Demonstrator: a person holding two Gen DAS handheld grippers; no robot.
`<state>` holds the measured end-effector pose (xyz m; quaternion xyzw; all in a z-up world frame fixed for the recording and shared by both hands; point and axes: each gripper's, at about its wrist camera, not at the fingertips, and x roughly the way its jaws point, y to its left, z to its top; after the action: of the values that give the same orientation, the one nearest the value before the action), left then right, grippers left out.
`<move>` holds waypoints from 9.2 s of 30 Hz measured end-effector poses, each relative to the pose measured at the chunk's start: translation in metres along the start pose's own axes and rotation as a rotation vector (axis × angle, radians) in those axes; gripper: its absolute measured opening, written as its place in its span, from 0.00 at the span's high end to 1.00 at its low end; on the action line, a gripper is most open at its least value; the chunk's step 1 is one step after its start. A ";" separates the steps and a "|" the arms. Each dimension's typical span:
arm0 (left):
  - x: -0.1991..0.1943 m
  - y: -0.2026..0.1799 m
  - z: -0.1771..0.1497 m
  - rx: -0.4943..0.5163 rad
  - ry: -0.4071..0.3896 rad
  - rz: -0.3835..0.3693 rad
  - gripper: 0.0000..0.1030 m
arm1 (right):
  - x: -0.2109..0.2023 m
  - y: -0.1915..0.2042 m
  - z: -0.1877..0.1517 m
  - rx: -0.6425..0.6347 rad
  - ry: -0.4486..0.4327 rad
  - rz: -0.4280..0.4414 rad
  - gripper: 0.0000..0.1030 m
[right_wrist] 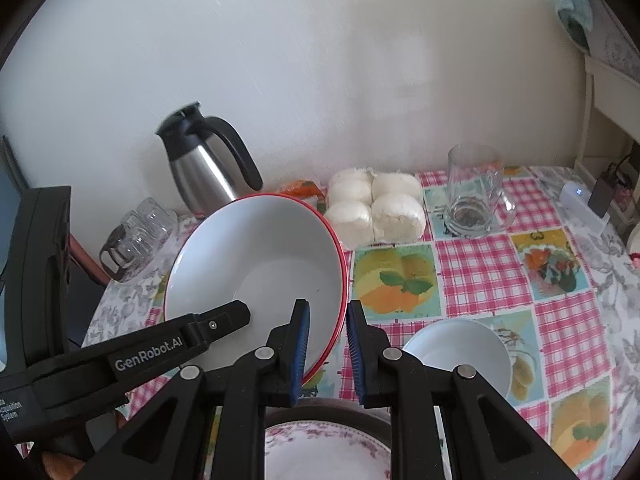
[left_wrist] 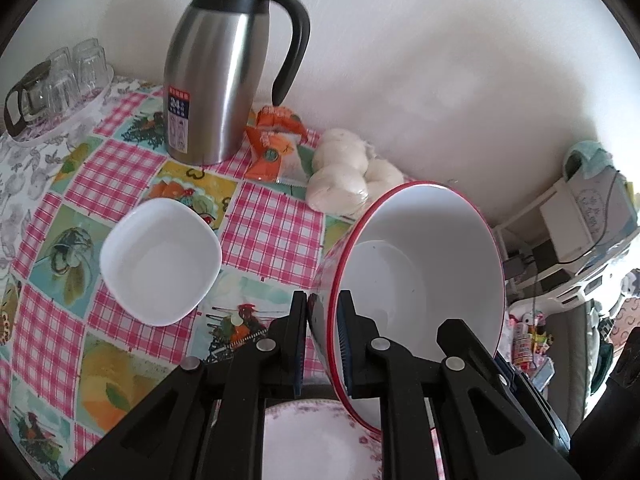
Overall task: Organize plates and bowls
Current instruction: 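Carry the red-rimmed bowl with the right tool over the floral plate, then lower the red-rimmed bowl onto the floral plate in the basin, then open the right tool and release the red-rimmed bowl, then move the right tool to the white square bowl beside the kettle, then close the right tool on the white square bowl rim and lift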
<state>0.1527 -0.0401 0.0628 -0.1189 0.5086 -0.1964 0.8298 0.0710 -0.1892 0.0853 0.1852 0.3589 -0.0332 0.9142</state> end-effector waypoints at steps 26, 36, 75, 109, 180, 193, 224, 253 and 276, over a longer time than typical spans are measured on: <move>-0.044 0.007 -0.045 0.002 -0.008 0.008 0.85 | -0.057 0.033 -0.033 -0.062 0.001 -0.046 0.80; -0.029 0.012 -0.072 0.027 0.075 0.036 0.85 | -0.054 0.020 -0.067 -0.044 0.067 -0.070 0.80; 0.016 0.022 -0.107 0.060 0.283 0.153 0.85 | -0.010 -0.001 -0.120 -0.003 0.302 -0.138 0.77; 0.037 0.019 -0.115 0.086 0.360 0.182 0.83 | 0.007 -0.004 -0.134 -0.030 0.407 -0.178 0.77; -0.029 0.049 -0.079 -0.007 -0.016 0.344 0.10 | -0.026 -0.015 -0.107 0.063 0.132 -0.163 0.00; -0.038 0.074 -0.071 -0.064 -0.041 0.367 0.09 | -0.024 -0.014 -0.106 0.090 0.112 -0.171 0.00; -0.055 0.183 -0.039 -0.247 -0.141 0.373 0.01 | 0.003 0.082 -0.108 -0.031 0.023 -0.152 0.00; -0.016 0.198 0.008 -0.325 -0.182 0.162 0.01 | 0.073 0.096 -0.016 -0.076 0.175 -0.226 0.00; 0.034 0.213 0.034 -0.304 -0.076 0.149 0.01 | 0.156 0.108 -0.009 -0.115 0.299 -0.243 0.20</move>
<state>0.2403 0.1347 -0.0336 -0.2123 0.5081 -0.0508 0.8332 0.2019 -0.0743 0.0089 0.0910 0.5115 -0.0948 0.8492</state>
